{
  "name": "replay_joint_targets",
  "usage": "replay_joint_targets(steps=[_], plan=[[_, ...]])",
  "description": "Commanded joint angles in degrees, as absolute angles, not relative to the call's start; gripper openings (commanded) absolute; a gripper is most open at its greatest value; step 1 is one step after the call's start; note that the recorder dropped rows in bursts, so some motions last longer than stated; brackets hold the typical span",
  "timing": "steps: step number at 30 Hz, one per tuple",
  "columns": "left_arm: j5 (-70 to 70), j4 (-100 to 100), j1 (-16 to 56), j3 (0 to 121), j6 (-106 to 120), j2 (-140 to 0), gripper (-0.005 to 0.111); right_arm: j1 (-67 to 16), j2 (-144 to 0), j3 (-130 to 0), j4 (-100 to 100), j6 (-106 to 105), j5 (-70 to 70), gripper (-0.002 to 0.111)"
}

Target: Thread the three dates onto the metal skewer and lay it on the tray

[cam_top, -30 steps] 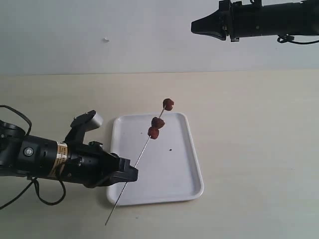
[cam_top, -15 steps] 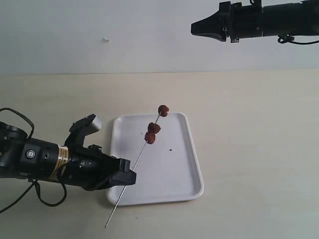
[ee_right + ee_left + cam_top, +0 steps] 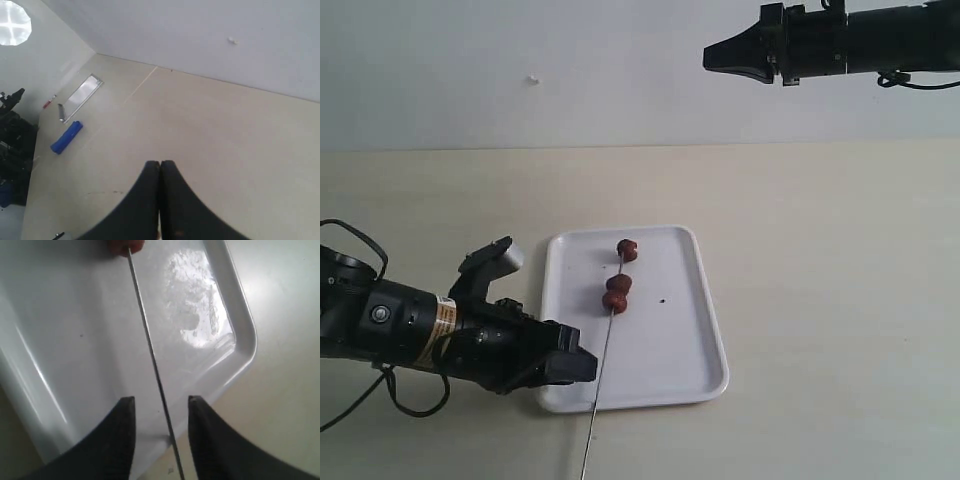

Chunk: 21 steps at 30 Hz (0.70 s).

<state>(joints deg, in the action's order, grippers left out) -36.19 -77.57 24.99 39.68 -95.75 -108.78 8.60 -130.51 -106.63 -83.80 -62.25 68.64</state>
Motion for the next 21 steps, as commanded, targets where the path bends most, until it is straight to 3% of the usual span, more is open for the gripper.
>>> replay_joint_targets(steps=[1,7,9,11,12,21], plan=[[-35.61,-77.09,23.94,39.74,-91.37,-107.41,0.045,8.69,-129.98,-107.09,-83.71,-62.67,69.49,0.000],[-35.72,-76.39,18.21,39.74,-86.52,-100.85,0.042,8.69,-129.98,-107.09,-83.49,-62.79,69.96,0.000],[-35.61,-76.19,16.08,38.89,-84.60,-97.58,0.029,8.69,-129.50,-107.09,-82.79,-62.80,69.96,0.000],[-35.61,-75.10,14.27,37.67,-81.94,-94.15,0.006,8.31,-128.46,-107.09,-80.01,-62.70,69.96,0.000],[-35.61,-74.40,13.61,37.01,-80.31,-92.30,0.001,7.98,-127.87,-106.87,-78.55,-62.54,69.96,0.000],[-34.57,-50.28,11.96,22.14,-53.38,-71.41,0.000,2.40,-114.28,-96.88,-70.70,-57.50,62.53,0.000]])
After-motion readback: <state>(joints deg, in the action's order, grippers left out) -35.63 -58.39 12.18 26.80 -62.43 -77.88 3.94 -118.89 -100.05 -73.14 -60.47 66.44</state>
